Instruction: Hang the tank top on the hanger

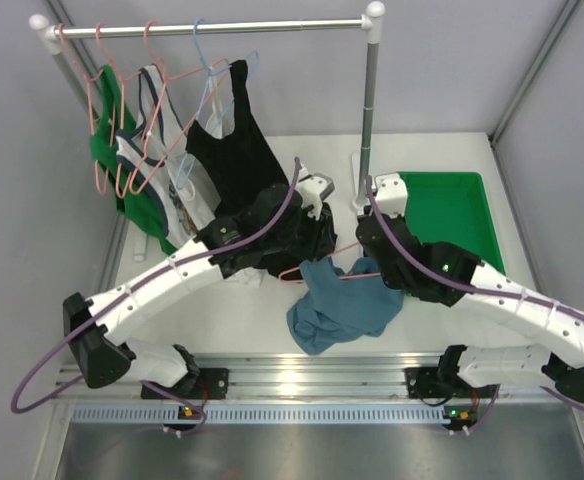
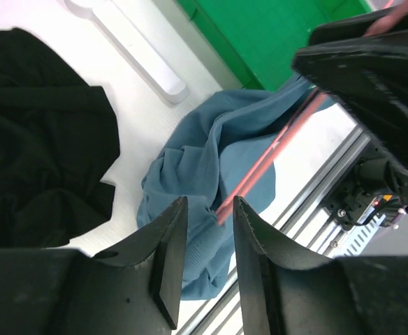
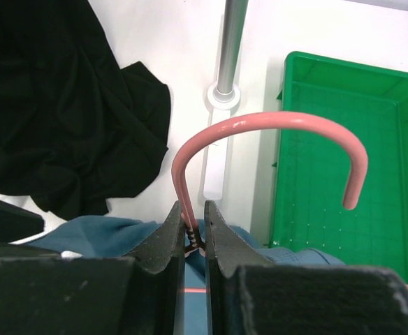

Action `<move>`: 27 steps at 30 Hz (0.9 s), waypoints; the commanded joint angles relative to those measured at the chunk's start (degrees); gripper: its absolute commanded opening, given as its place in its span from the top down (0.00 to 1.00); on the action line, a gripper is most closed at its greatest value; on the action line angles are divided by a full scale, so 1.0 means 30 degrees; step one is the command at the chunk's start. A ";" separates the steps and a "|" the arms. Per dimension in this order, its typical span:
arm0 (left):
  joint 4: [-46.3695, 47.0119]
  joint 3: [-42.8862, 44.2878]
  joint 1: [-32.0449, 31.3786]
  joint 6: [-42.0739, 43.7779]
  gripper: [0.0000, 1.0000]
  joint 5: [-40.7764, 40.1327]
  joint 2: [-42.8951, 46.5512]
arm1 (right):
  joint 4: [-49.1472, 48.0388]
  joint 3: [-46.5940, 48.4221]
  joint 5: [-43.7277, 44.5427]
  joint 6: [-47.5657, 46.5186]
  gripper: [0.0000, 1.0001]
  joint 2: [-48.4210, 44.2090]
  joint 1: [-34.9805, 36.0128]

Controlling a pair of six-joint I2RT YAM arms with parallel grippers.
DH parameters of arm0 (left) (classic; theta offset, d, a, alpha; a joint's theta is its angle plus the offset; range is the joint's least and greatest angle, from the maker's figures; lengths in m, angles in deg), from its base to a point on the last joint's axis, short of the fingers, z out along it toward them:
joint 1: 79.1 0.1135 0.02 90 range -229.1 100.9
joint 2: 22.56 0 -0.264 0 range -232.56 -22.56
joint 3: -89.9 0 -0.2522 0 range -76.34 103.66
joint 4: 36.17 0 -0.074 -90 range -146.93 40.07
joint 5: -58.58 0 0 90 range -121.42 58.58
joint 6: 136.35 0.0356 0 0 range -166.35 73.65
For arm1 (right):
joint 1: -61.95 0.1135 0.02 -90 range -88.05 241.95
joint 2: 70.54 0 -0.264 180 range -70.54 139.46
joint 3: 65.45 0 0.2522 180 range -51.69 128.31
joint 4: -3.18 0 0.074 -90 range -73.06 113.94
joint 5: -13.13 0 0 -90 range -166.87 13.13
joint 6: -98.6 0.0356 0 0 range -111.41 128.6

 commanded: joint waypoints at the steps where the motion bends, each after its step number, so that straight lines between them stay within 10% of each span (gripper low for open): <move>1: 0.1246 -0.0219 0.0028 0.0575 0.62 -0.0032 0.1618 | -0.1121 0.0213 0.0121 -0.0007 1.00 0.0174 0.0258; 8: 0.1422 -0.2326 0.0058 0.2829 0.55 -0.2848 0.4140 | -0.1239 -0.0343 -0.0318 0.0198 1.00 -0.0585 0.0287; 27: 0.3940 -0.5757 0.0263 0.5176 0.51 0.3158 0.4144 | -0.0712 -0.0344 -0.1168 -0.0153 1.00 -0.1583 0.0287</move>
